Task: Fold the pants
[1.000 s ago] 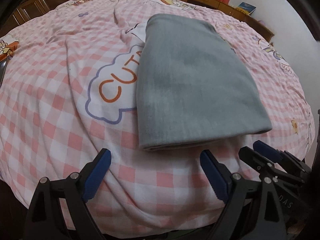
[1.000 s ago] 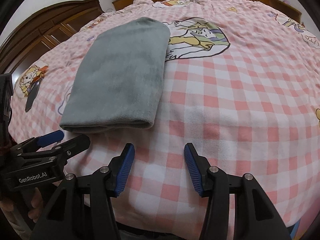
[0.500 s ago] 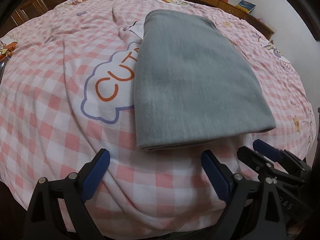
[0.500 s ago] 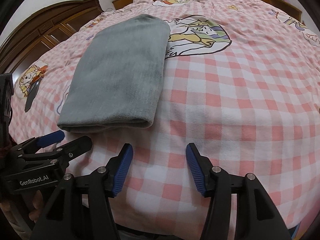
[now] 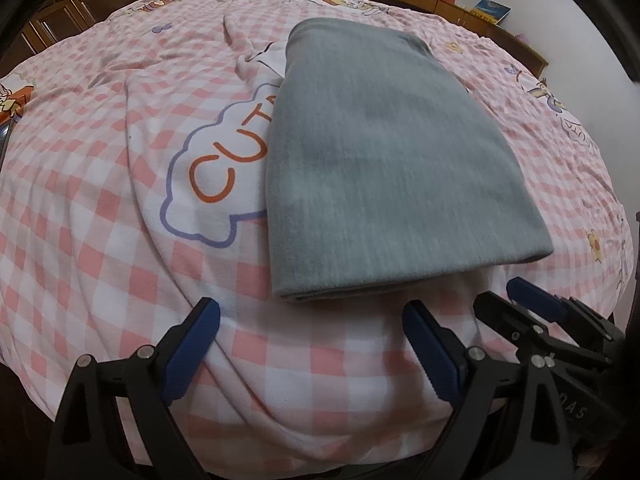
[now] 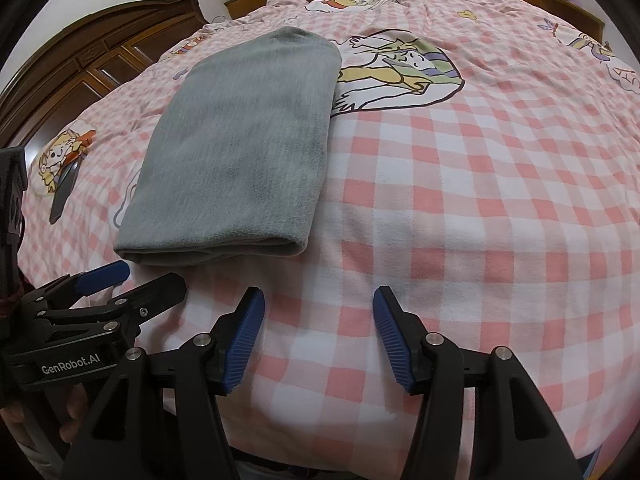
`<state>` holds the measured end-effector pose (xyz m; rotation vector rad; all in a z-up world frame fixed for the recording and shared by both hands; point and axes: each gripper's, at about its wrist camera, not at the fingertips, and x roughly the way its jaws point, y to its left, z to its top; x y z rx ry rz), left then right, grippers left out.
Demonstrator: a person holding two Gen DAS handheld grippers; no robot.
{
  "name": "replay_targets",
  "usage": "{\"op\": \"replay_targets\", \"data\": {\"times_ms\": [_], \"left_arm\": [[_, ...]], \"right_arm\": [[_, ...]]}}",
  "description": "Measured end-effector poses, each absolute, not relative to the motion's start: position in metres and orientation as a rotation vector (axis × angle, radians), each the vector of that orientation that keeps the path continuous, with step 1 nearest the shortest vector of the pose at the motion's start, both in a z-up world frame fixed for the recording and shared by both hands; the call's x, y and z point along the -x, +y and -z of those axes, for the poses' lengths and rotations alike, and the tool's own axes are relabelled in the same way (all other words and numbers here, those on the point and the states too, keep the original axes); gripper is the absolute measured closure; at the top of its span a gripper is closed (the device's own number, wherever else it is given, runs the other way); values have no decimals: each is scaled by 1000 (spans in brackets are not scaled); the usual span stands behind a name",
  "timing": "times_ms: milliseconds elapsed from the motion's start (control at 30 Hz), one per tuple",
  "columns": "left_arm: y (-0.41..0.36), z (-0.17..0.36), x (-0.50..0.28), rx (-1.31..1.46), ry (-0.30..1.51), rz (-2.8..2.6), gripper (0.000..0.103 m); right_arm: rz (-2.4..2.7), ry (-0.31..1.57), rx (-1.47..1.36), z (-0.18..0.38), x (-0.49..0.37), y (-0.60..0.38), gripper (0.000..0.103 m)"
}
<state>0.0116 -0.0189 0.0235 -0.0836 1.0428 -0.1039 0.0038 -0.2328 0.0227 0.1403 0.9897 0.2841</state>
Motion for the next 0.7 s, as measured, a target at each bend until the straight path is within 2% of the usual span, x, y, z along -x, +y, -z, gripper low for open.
{"op": "replay_targets", "data": {"times_ms": [700], "left_arm": [[-22,-23,-12,74,1051,97,8]], "right_arm": [[-284,990,-141,-23,-4,-233,45]]}}
